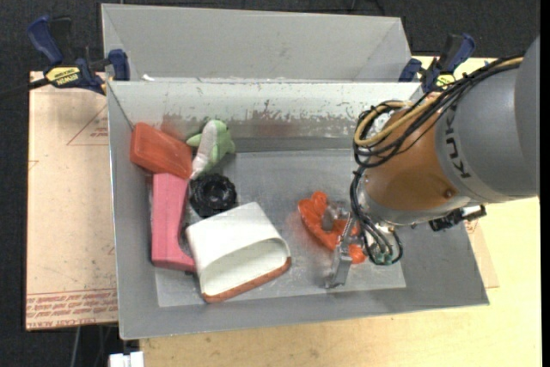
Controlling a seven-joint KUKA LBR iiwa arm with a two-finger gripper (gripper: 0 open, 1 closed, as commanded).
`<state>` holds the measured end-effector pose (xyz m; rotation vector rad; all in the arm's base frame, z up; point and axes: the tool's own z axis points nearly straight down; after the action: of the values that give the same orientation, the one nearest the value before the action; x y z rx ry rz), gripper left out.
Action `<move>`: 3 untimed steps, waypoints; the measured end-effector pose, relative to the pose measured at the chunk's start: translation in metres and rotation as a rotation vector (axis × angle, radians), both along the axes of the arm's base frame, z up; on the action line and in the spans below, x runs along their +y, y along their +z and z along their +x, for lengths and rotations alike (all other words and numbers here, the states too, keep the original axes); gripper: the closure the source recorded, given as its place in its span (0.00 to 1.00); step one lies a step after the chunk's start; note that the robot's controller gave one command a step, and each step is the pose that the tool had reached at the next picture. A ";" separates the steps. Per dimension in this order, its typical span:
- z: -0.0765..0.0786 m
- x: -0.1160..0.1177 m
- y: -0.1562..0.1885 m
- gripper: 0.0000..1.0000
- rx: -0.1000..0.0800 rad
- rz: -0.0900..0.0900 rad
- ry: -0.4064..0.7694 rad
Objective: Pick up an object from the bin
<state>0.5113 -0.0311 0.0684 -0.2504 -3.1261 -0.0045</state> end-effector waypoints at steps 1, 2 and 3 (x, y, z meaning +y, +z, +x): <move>-0.025 -0.007 0.001 0.00 -0.006 -0.002 -0.455; 0.002 0.000 0.002 1.00 -0.007 -0.001 -0.002; 0.002 0.000 0.002 1.00 -0.007 -0.001 -0.002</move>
Offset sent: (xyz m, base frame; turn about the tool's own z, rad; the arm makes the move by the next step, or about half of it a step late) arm 0.0000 0.0000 0.0000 0.0000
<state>0.5134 -0.0313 0.0701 -0.2537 -3.1328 -0.0042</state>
